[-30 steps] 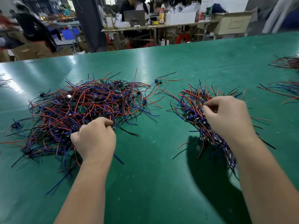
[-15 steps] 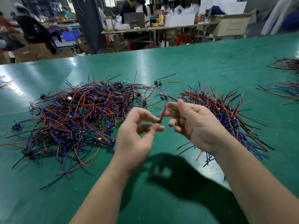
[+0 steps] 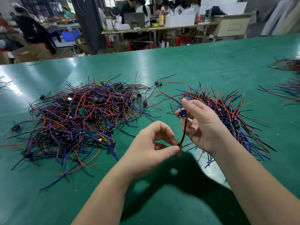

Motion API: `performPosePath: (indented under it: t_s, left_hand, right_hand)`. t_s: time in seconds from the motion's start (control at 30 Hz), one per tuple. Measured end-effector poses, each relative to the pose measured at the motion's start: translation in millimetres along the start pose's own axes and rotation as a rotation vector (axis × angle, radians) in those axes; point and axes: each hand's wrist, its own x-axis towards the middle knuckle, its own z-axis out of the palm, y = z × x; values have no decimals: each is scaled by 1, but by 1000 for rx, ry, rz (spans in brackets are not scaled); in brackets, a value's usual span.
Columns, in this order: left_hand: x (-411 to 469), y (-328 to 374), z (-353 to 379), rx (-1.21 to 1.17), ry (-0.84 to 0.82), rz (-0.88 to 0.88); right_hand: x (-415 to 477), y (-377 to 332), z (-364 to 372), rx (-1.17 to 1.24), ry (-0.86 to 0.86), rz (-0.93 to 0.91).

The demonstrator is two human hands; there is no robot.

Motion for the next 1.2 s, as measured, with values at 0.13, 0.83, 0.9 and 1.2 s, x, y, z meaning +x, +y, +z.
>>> performPosePath:
  t_s: [0.13, 0.83, 0.9, 1.2]
  left_hand:
    - [-2, 2, -1, -125, -49, -230]
    - [8, -20, 8, -277, 321, -328]
    - [8, -22, 11, -239, 329, -326]
    - [1, -12, 24, -258, 19, -454]
  right_hand:
    - [1, -1, -4, -108, 2, -8]
    - [7, 27, -12, -828, -118, -177]
    - [9, 28, -14, -884, -87, -168]
    - [12, -7, -23, -372, 243, -279]
